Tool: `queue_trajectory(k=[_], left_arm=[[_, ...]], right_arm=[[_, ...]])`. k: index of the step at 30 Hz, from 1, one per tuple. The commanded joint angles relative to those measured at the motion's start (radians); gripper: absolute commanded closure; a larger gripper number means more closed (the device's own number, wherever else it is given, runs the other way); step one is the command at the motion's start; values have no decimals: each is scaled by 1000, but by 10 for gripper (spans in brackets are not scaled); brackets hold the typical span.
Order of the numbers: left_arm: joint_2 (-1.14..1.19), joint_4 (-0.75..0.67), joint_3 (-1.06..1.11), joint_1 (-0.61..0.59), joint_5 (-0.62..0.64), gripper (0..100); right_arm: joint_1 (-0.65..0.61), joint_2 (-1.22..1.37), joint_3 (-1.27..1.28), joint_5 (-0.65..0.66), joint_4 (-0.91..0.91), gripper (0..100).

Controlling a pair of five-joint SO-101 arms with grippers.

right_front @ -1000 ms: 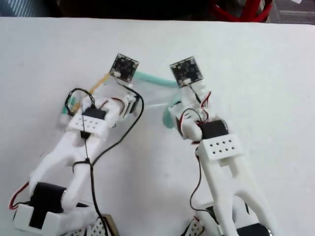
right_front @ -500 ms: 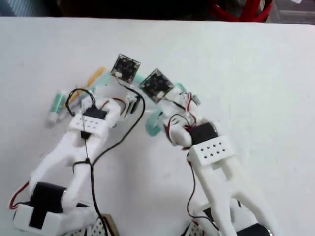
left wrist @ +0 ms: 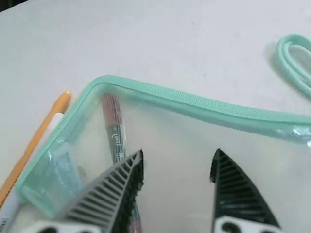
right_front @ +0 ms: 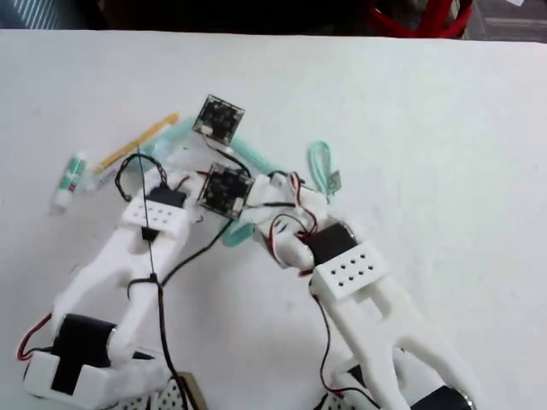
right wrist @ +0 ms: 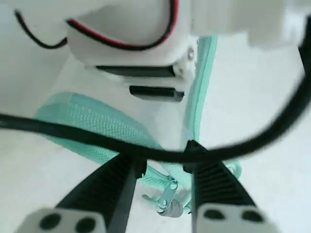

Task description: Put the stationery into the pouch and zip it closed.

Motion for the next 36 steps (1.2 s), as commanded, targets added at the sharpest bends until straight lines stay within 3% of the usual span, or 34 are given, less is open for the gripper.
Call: queue_trajectory(k=[1, 9, 18, 31, 36], left_arm=[[-12, 12, 5, 38, -11, 762], [-12, 12, 3, 31, -11, 762], [-24, 18, -3, 28, -11, 762], [-406, 20, 203, -2, 58, 759], [-504, 46, 161, -196, 60, 758]], right_arm=[[-28, -31, 26, 60, -120, 981], [10, -41, 71, 60, -229, 975], [136, -99, -2, -110, -220, 975], [191, -499, -3, -170, 50, 976], [211, -478, 69, -330, 180, 976]])
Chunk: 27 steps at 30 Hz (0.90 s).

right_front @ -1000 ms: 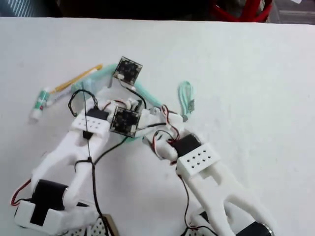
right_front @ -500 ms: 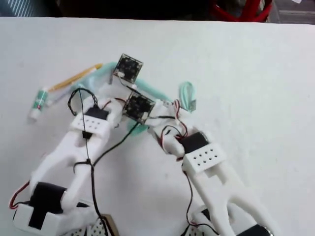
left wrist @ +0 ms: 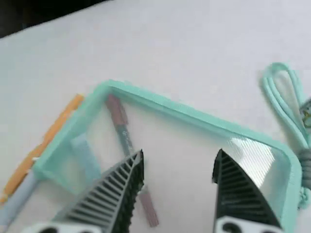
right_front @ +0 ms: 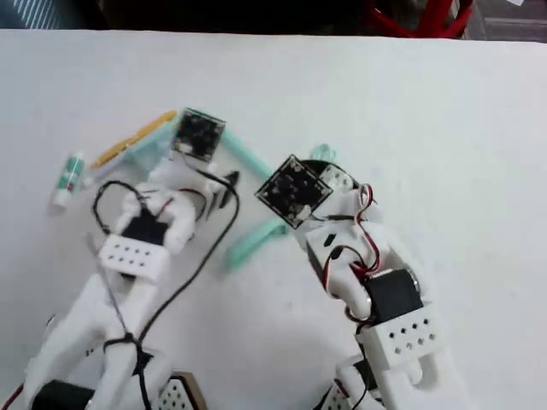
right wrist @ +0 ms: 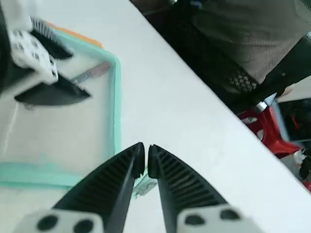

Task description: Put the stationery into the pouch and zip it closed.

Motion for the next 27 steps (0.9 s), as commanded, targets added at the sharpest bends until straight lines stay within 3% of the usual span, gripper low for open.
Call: queue_trajectory(k=[1, 4, 10, 14, 17, 22, 27], left_arm=[[-61, 58, -97, -176, 6, 758], [21, 210, -255, -274, -6, 758], [403, 503, -746, -435, -94, 772], [691, 669, -1097, -532, -92, 894], [918, 723, -1324, -526, -92, 978], [1273, 775, -1680, -437, -100, 970], [1603, 747, -2055, -437, -101, 970]], right_arm=[[33, 5, 35, -124, 47, 976], [64, 24, 97, -169, 42, 976], [68, 24, 264, -176, -71, 976], [65, 22, 365, -242, -176, 976], [65, 30, 387, -239, -203, 976], [71, 28, 405, -239, -203, 976], [67, 30, 416, -239, -203, 975]])
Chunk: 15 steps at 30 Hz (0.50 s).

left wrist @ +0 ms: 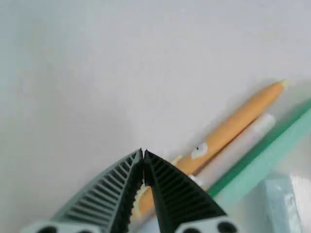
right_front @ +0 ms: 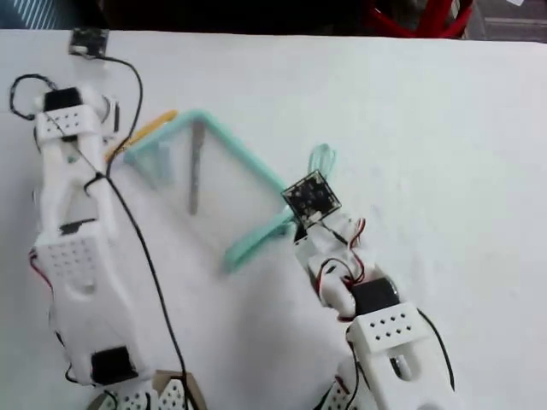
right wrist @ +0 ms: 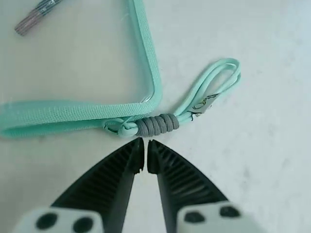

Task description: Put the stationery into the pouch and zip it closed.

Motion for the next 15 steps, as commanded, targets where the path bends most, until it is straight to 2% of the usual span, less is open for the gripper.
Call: queue_trajectory(k=[1, 5, 8, 12, 15], left_arm=[[196, -6, -325, -5, -8, 970], [392, 94, -626, -39, -8, 970], [512, 143, -790, -7, -52, 967], [633, 186, -850, 54, -204, 969], [639, 307, -848, 81, -215, 969]], right_arm=[[8, 1, -8, -6, -15, 975], [7, -5, -2, -6, -15, 975], [7, -7, -3, -6, -15, 975], [13, -7, -3, -6, -15, 975], [13, -7, -3, -6, -15, 975]])
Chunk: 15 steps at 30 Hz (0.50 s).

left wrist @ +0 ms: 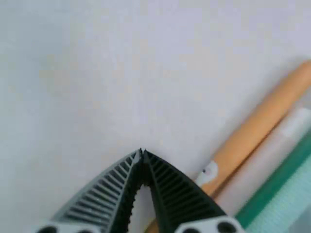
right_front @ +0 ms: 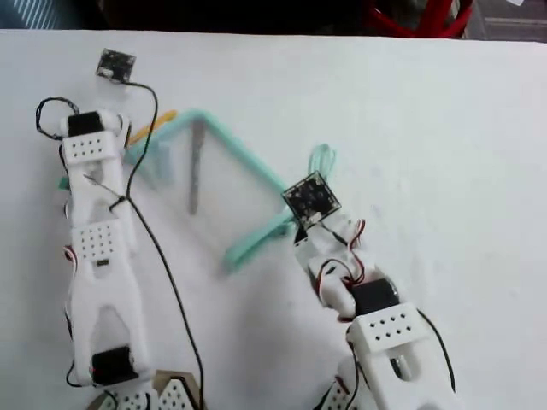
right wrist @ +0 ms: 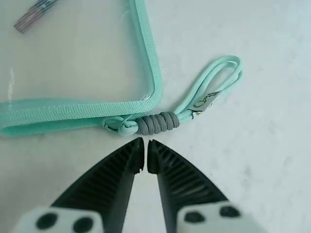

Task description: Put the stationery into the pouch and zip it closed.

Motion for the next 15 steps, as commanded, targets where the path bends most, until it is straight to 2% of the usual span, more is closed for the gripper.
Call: queue_trajectory(k=[1, 9, 15], left_arm=[[1, 146, -21, 70, -29, 969], [-39, 236, 3, 94, -147, 978], [-65, 334, 9, 205, -311, 978]], right_arm=[[13, -5, -9, -6, -13, 975], [7, -5, -9, -6, -8, 975], [10, -5, -9, -6, -7, 975]])
